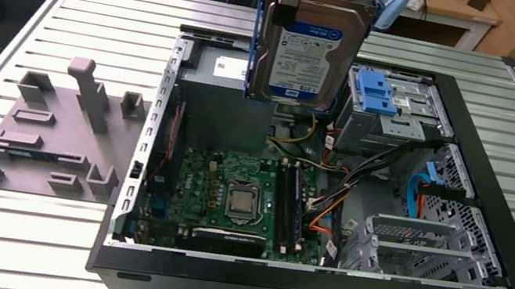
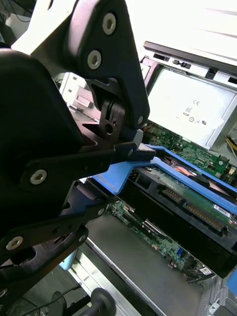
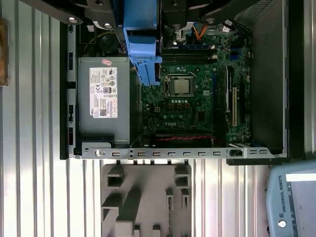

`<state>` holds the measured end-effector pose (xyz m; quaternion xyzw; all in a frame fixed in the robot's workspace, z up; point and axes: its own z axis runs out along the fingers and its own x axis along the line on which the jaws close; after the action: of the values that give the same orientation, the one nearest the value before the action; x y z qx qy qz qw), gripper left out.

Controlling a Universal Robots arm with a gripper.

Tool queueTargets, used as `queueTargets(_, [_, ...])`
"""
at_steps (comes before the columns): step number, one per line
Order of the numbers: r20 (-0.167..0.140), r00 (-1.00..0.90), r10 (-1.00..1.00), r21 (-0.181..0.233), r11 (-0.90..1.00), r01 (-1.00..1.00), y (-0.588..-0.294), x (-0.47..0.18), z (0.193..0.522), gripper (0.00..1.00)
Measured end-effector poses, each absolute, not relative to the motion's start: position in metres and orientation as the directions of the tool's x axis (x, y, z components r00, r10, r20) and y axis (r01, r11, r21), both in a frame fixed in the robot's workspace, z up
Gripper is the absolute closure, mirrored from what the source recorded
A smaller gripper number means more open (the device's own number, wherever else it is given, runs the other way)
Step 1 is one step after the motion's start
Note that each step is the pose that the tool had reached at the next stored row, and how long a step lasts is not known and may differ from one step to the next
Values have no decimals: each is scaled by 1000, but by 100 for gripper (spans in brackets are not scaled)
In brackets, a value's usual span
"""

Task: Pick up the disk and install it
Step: 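Insert the disk into the insertion slot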

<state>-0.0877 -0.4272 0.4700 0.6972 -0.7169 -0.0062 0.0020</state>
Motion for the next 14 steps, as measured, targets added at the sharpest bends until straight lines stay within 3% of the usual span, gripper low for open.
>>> queueTargets(14, [-6,-28,-1000,12,28,-1000,-447,-87,470,64])
